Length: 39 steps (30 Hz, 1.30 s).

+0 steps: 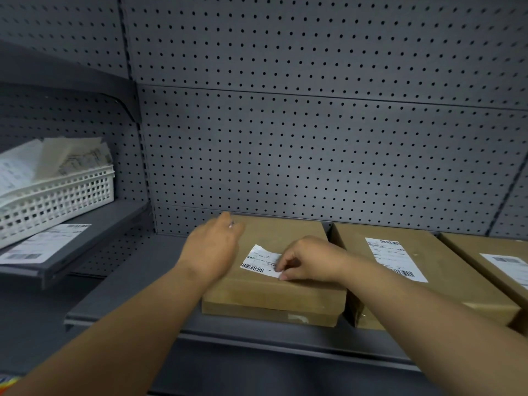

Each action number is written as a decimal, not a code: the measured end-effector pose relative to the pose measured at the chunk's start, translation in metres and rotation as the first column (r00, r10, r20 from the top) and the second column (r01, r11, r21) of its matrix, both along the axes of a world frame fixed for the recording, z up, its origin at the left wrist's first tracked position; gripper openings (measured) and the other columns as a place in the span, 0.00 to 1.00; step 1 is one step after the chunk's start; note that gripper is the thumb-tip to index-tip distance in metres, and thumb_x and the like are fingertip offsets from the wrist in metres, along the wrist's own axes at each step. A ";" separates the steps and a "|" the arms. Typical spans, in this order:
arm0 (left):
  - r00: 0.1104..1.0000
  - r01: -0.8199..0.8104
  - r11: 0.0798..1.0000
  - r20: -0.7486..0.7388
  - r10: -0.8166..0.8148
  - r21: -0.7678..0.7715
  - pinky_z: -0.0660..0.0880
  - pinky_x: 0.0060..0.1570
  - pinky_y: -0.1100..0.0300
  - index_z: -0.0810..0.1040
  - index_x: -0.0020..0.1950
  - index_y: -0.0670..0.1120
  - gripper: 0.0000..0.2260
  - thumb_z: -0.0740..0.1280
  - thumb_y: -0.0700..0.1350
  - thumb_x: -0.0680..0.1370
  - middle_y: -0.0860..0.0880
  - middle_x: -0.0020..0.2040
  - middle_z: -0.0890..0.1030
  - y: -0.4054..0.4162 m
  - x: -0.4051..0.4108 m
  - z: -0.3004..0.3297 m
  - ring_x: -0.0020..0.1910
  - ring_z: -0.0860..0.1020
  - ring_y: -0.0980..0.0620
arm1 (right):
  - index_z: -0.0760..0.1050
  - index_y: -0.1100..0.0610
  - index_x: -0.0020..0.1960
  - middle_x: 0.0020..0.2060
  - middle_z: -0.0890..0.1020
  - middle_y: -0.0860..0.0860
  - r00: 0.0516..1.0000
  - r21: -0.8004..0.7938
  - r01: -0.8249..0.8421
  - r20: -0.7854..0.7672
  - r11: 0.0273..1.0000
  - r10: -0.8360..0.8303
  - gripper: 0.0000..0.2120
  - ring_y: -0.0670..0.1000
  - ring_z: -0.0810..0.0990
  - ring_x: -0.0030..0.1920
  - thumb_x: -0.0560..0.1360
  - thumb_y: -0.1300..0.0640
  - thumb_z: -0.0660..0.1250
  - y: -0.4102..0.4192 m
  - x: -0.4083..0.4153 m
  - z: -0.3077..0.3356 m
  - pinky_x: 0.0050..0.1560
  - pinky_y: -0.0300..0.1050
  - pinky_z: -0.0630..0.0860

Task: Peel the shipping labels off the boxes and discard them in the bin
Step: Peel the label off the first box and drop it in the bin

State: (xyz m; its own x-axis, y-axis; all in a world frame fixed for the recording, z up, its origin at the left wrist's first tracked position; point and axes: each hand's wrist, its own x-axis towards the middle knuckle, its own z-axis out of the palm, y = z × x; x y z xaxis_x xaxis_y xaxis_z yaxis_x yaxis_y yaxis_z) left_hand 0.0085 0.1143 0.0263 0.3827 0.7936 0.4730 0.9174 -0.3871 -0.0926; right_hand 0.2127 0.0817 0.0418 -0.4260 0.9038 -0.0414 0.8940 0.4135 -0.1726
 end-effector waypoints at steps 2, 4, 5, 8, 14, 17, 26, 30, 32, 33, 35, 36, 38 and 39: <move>0.999 -0.004 1.000 -0.040 0.004 -0.006 0.68 0.37 0.56 0.73 0.52 0.44 0.07 0.58 0.41 0.77 0.45 0.52 0.73 0.000 -0.001 -0.001 0.45 0.76 0.45 | 0.80 0.52 0.56 0.56 0.82 0.47 0.998 0.009 -0.041 0.039 0.999 0.040 0.13 0.47 0.77 0.57 0.73 0.51 0.67 -0.001 -0.001 0.002 0.58 0.44 0.73; 0.997 -0.009 1.000 -0.083 0.008 -0.010 0.68 0.35 0.56 0.74 0.49 0.44 0.07 0.57 0.43 0.77 0.46 0.49 0.74 0.002 -0.001 -0.003 0.40 0.74 0.46 | 0.80 0.52 0.56 0.57 0.82 0.47 0.994 0.025 -0.073 0.078 0.997 0.071 0.13 0.48 0.77 0.57 0.74 0.51 0.67 -0.001 -0.003 0.003 0.59 0.45 0.73; 0.994 -0.008 1.000 -0.110 0.007 -0.011 0.68 0.35 0.57 0.74 0.48 0.44 0.08 0.57 0.43 0.77 0.46 0.49 0.75 0.004 -0.001 -0.005 0.39 0.74 0.47 | 0.79 0.52 0.57 0.57 0.82 0.48 0.992 0.033 -0.085 0.096 0.996 0.082 0.13 0.48 0.77 0.58 0.74 0.51 0.66 -0.002 -0.005 0.004 0.59 0.45 0.73; 0.985 -0.012 1.000 -0.173 0.008 -0.026 0.68 0.34 0.57 0.76 0.48 0.46 0.09 0.57 0.45 0.78 0.46 0.49 0.76 0.006 -0.002 -0.007 0.41 0.77 0.46 | 0.79 0.53 0.57 0.57 0.82 0.48 0.986 0.071 -0.114 0.132 0.991 0.104 0.13 0.49 0.77 0.58 0.75 0.52 0.65 0.000 -0.007 0.003 0.58 0.43 0.72; 0.968 -0.045 0.985 -0.249 0.002 -0.165 0.68 0.35 0.58 0.79 0.49 0.48 0.13 0.55 0.47 0.78 0.49 0.49 0.79 0.012 -0.001 -0.008 0.43 0.79 0.47 | 0.80 0.53 0.55 0.54 0.83 0.50 0.954 0.150 -0.221 0.237 0.964 0.182 0.12 0.51 0.78 0.55 0.77 0.55 0.61 -0.001 -0.008 0.001 0.55 0.47 0.74; 0.972 -0.041 0.974 -0.234 -0.013 -0.222 0.69 0.36 0.59 0.79 0.46 0.49 0.12 0.56 0.48 0.76 0.50 0.47 0.81 0.015 -0.002 -0.005 0.43 0.79 0.49 | 0.80 0.54 0.53 0.51 0.82 0.52 0.922 0.213 -0.295 0.318 0.931 0.220 0.13 0.54 0.78 0.52 0.77 0.56 0.57 -0.005 -0.008 -0.002 0.50 0.50 0.75; 0.978 -0.032 0.949 -0.204 -0.035 -0.313 0.73 0.43 0.57 0.80 0.53 0.53 0.12 0.59 0.47 0.76 0.52 0.52 0.82 0.019 -0.008 -0.002 0.49 0.79 0.49 | 0.80 0.58 0.44 0.43 0.83 0.53 0.999 0.233 -0.036 0.022 0.972 0.032 0.09 0.53 0.78 0.44 0.73 0.59 0.61 0.011 -0.010 -0.003 0.45 0.47 0.76; 0.981 -0.002 0.952 -0.184 -0.057 -0.306 0.74 0.44 0.57 0.80 0.52 0.52 0.12 0.59 0.46 0.76 0.51 0.52 0.81 0.019 -0.011 -0.005 0.49 0.79 0.48 | 0.80 0.55 0.42 0.38 0.79 0.44 0.982 0.092 0.077 -0.177 0.993 -0.060 0.05 0.45 0.75 0.42 0.71 0.60 0.65 0.018 -0.007 -0.008 0.41 0.37 0.70; 0.981 0.005 0.952 -0.181 -0.064 -0.306 0.73 0.41 0.58 0.80 0.50 0.52 0.11 0.59 0.45 0.76 0.51 0.50 0.81 0.020 -0.012 -0.005 0.47 0.79 0.48 | 0.80 0.54 0.47 0.45 0.82 0.46 0.988 0.072 0.011 -0.152 0.997 0.000 0.06 0.45 0.76 0.44 0.72 0.57 0.66 0.016 -0.005 -0.010 0.46 0.40 0.74; 0.980 0.004 0.952 -0.186 -0.064 -0.305 0.71 0.40 0.58 0.80 0.49 0.51 0.11 0.59 0.45 0.76 0.50 0.49 0.81 0.020 -0.012 -0.005 0.46 0.79 0.48 | 0.80 0.53 0.50 0.49 0.82 0.47 0.991 0.072 -0.030 -0.131 0.997 0.040 0.08 0.46 0.77 0.46 0.73 0.54 0.66 0.015 -0.005 -0.011 0.49 0.42 0.74; 0.978 0.005 0.952 -0.196 -0.068 -0.306 0.69 0.38 0.59 0.80 0.49 0.51 0.11 0.59 0.45 0.76 0.50 0.48 0.81 0.021 -0.012 -0.005 0.45 0.79 0.48 | 0.79 0.52 0.53 0.51 0.82 0.48 0.992 0.085 -0.086 -0.091 0.993 0.093 0.10 0.46 0.76 0.47 0.74 0.51 0.66 0.014 -0.005 -0.013 0.50 0.42 0.74; 0.978 0.008 0.952 -0.198 -0.071 -0.306 0.68 0.37 0.59 0.80 0.48 0.50 0.10 0.58 0.45 0.75 0.50 0.47 0.81 0.021 -0.012 -0.005 0.44 0.79 0.48 | 0.79 0.52 0.53 0.50 0.82 0.48 0.992 0.101 -0.093 -0.073 0.991 0.100 0.11 0.46 0.76 0.48 0.73 0.50 0.66 0.014 -0.005 -0.013 0.50 0.42 0.73; 0.978 0.017 0.954 -0.195 -0.079 -0.301 0.67 0.36 0.59 0.80 0.47 0.50 0.10 0.58 0.45 0.75 0.49 0.47 0.81 0.022 -0.012 -0.005 0.44 0.78 0.48 | 0.80 0.53 0.50 0.49 0.82 0.49 0.990 0.138 -0.074 -0.108 0.988 0.089 0.09 0.48 0.77 0.49 0.73 0.50 0.68 0.014 -0.008 -0.015 0.51 0.41 0.72; 0.978 0.021 0.954 -0.192 -0.081 -0.299 0.68 0.37 0.59 0.80 0.48 0.50 0.10 0.58 0.45 0.75 0.49 0.48 0.81 0.022 -0.013 -0.006 0.45 0.79 0.48 | 0.81 0.54 0.47 0.47 0.83 0.50 0.987 0.145 -0.056 -0.140 0.988 0.077 0.08 0.48 0.78 0.49 0.73 0.51 0.68 0.014 -0.011 -0.017 0.51 0.41 0.72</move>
